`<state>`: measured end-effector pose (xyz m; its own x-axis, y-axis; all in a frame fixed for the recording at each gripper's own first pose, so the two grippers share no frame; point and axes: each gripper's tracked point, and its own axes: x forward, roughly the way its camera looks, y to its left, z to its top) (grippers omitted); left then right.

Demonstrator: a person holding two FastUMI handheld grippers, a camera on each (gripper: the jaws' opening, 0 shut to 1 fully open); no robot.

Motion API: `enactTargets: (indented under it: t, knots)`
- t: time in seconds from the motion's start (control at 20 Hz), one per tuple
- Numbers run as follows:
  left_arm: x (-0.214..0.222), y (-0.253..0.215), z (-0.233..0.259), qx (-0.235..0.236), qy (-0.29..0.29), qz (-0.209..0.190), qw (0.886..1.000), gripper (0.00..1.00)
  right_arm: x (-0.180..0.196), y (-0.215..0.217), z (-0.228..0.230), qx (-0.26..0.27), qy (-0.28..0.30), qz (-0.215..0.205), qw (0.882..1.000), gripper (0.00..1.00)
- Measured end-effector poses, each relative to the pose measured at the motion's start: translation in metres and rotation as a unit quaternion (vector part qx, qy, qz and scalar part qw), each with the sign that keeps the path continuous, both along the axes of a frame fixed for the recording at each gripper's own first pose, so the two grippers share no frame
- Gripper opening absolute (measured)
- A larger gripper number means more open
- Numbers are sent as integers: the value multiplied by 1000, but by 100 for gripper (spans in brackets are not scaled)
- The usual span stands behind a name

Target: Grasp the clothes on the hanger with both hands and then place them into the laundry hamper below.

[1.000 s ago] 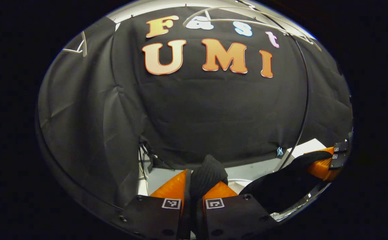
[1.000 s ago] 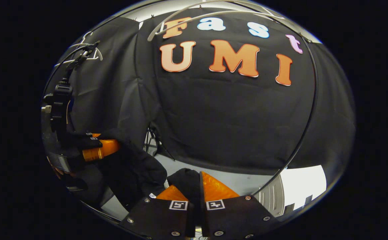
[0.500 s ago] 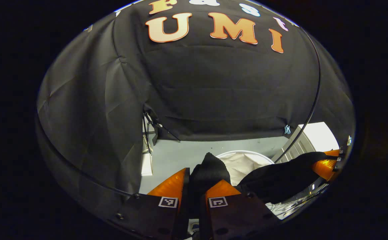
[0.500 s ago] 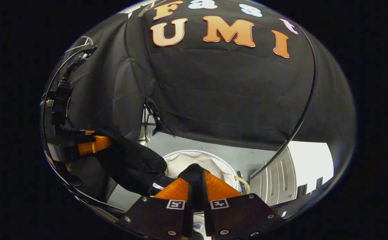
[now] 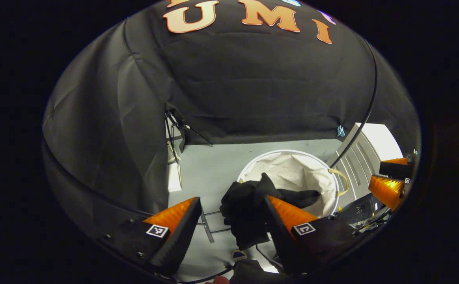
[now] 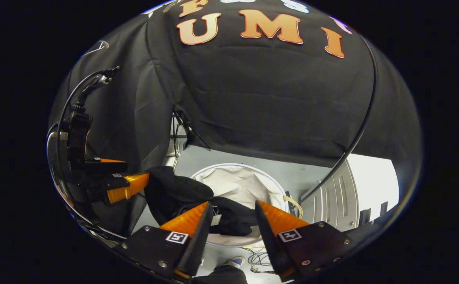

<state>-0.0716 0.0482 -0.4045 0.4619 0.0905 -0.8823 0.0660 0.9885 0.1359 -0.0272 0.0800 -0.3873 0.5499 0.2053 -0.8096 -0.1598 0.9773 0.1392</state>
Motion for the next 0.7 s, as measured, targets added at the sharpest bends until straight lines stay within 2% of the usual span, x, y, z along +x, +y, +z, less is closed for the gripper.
enactTargets:
  t: [0.05,0.15,0.4,0.7]
  knots:
    - [0,-2,2,-4,-1,-2,1000,97,-4,-1,-3,1,6,-4,1000,80]
    - [-1,-4,6,-9,-5,-1,1000,97,-12,-6,-8,1,14,-11,1000,91]
    - [3,4,18,-18,-23,13,999,97,-18,-17,-8,-6,17,-23,1000,93]
    - [-2,5,34,-14,-42,10,999,97,-38,-24,-8,-5,30,-39,999,93]
